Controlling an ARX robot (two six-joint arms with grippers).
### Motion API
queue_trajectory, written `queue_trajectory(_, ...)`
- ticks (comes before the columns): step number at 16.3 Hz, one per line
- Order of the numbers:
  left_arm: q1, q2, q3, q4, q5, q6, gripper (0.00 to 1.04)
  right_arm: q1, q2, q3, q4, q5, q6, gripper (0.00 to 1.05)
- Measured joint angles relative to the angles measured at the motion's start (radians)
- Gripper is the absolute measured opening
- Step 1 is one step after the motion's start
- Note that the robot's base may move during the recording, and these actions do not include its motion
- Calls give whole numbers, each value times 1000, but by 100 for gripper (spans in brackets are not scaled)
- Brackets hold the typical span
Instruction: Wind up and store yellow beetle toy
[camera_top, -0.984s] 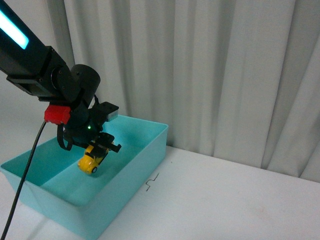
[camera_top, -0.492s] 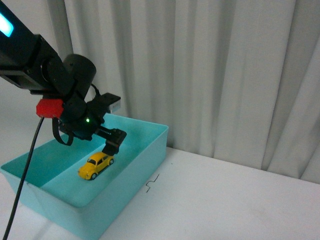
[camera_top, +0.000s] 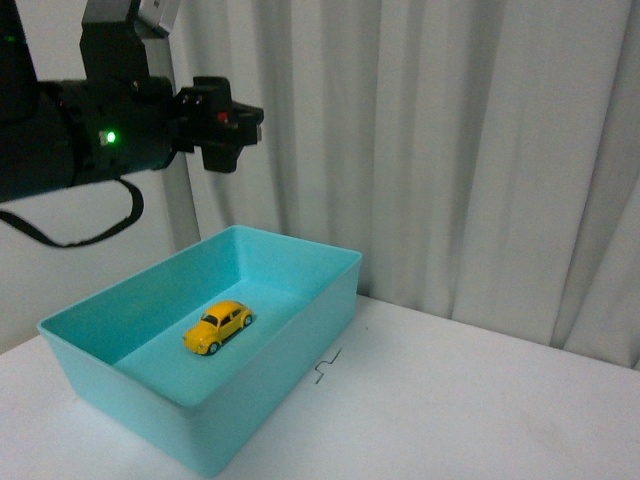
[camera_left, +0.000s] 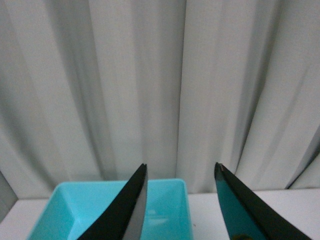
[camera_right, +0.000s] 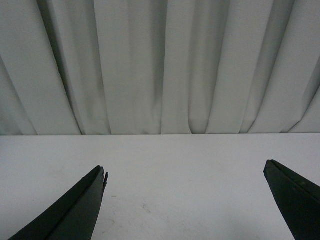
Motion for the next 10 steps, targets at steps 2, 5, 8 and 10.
queue_trajectory(2, -27, -59, -129, 16, -40, -15, 21, 0, 0, 0, 0, 0, 0, 98)
queue_trajectory(5, -78, -209, -267, 27, -84, -30, 2, 0, 0, 0, 0, 0, 0, 98)
queue_trajectory(8, -99, -301, -347, -5, -120, -31, 2, 0, 0, 0, 0, -1, 0, 98)
queue_trajectory(10, -137, -381, -388, -37, -158, -31, 2, 0, 0, 0, 0, 0, 0, 98)
